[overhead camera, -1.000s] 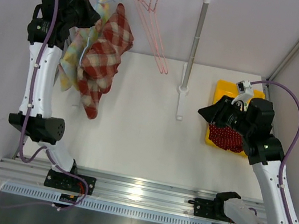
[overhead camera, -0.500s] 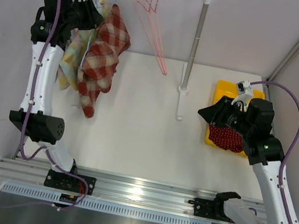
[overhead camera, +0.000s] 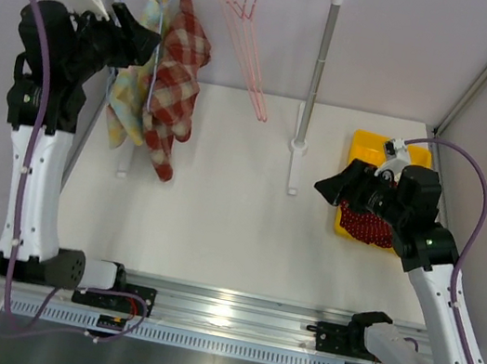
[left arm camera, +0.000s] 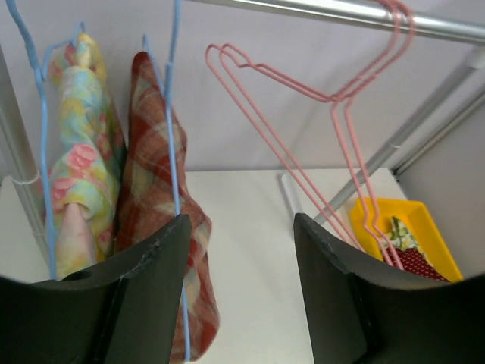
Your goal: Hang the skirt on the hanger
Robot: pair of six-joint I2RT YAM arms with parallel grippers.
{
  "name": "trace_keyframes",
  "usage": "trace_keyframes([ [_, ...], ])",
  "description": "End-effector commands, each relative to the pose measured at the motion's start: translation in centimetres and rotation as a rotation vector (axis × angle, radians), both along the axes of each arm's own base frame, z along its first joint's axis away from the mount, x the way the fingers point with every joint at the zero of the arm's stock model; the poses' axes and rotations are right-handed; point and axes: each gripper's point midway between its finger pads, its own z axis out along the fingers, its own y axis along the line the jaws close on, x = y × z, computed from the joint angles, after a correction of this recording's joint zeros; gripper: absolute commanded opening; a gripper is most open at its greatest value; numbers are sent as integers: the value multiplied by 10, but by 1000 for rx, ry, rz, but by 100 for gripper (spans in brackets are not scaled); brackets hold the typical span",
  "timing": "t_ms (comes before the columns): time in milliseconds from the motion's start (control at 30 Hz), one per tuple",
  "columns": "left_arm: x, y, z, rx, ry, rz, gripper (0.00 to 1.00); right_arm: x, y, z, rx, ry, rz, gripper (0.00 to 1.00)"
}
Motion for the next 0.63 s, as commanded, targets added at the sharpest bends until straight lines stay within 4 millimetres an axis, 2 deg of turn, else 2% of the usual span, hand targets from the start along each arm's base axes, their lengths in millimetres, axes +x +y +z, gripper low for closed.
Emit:
trace_keyframes([
  [0,-41,-26,-2,-48,-47,-115,63,5,-4,5,20,-36,-45,89],
  [33,-52,-38,1,-49,-74,-148,63,5,-5,4,25,-35,-56,92],
  [67,-55,-41,-23,-57,-21,-156,63,6,-6,2,21,-31,-64,99],
  [100,-64,-48,-22,-70,-42,-187,63,6,-7,0,19,-24,-70,99],
  [133,-74,-59,-52,-76,9,-223,63,7,-8,-1,15,-22,-79,99],
  [200,-90,-71,-60,-82,5,-259,63,7,-10,-2,10,-17,-92,99],
  [233,-94,-88,-93,-81,70,-302,63,7,-12,-4,4,-13,-98,99],
  [267,-108,-94,-91,-88,45,-324,63,7,-13,-5,2,-12,-103,99],
  [300,-121,-110,-97,-85,51,-383,63,4,-14,-3,3,-18,-105,99],
  [333,-122,-118,-128,-73,110,-393,63,3,-15,-6,-1,-16,-113,100],
  [367,-131,-121,-128,-83,100,-407,63,2,-16,-6,2,-17,-115,99],
  [400,-135,-128,-145,-78,132,-423,63,2,-17,-6,2,-22,-119,99],
  [433,-144,-137,-151,-74,140,-462,63,0,-18,-9,1,-20,-124,100],
  [467,-148,-140,-170,-57,169,-472,63,0,-19,-8,0,-22,-130,99],
  [533,-154,-144,-180,-33,182,-480,63,0,-21,-13,-8,-16,-146,99],
  [567,-155,-143,-194,-9,206,-481,63,1,-22,-15,-12,-11,-154,99],
  [600,-158,-142,-194,-5,197,-485,64,2,-24,-16,-14,-5,-163,100],
])
